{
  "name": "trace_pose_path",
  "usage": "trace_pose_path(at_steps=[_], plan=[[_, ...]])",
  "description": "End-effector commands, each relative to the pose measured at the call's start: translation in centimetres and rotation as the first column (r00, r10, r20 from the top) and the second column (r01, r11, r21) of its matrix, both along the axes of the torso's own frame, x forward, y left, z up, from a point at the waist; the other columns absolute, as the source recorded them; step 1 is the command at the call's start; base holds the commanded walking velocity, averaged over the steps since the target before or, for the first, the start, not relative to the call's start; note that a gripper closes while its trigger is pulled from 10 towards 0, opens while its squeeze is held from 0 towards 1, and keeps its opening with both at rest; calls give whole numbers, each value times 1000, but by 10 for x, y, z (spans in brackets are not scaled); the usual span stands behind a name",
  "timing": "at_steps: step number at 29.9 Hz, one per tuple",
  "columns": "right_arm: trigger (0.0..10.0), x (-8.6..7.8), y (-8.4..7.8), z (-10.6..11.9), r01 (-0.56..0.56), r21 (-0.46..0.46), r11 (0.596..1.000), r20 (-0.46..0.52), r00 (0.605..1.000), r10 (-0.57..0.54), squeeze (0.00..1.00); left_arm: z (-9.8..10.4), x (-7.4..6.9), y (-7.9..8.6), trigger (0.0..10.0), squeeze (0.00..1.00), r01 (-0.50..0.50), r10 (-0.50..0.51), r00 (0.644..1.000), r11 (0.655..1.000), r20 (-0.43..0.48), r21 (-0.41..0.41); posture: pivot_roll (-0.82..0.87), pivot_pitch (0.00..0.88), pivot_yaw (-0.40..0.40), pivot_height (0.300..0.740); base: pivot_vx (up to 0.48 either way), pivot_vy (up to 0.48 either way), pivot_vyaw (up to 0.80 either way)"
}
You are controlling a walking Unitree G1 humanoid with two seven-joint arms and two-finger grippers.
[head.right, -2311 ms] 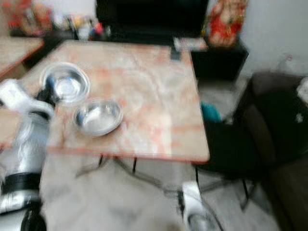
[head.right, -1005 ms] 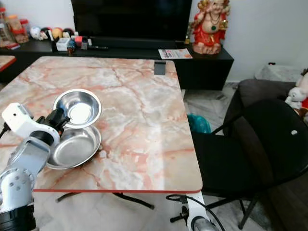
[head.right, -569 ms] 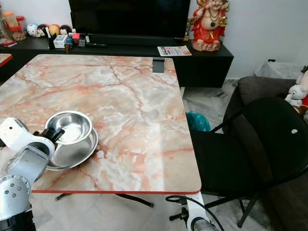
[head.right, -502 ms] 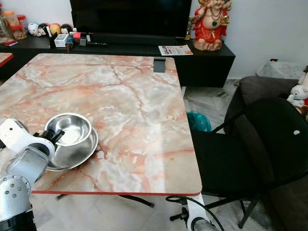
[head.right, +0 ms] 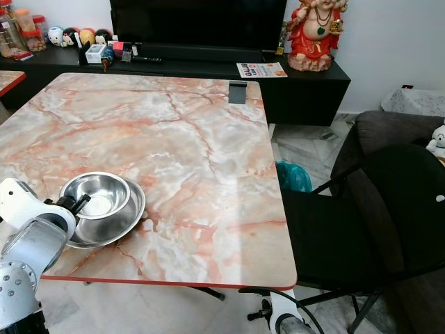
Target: Setting the table
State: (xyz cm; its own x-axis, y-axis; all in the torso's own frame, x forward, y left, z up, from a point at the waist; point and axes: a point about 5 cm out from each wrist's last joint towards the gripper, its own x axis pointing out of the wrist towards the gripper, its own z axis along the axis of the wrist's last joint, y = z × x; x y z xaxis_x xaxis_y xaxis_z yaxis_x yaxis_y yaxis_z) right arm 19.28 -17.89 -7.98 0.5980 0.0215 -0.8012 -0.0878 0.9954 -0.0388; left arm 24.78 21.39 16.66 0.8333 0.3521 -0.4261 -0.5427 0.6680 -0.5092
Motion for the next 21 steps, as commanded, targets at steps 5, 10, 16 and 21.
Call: trace_pose_path(at_steps=[5, 10, 16, 21], plan=[[10000, 3, 0, 1, -3, 0, 1000, 6, 1000, 3, 0, -3, -3, -3, 10000, 0, 19, -20, 1000, 1000, -19, -20, 51, 0, -43, 732, 0, 0, 0], [10000, 3, 0, 1, 1, 4, 1000, 7, 1000, -1, 0, -6, -3, -4, 10000, 0, 12, -13, 999, 1000, -38, -22, 43, 0, -38, 732, 0, 0, 0], [10000, 1, 0, 1, 4, 3, 1000, 3, 1000, -4, 0, -4, -1, -2, 10000, 55, 7, -7, 999, 1000, -45, -11, 39, 0, -35, 732, 0, 0, 0], [10000, 1, 0, 1, 5, 3, 1000, 3, 1000, -5, 0, -3, -1, -1, 10000, 416, 3, -3, 999, 1000, -51, 0, 42, 0, -38, 732, 0, 0, 0]])
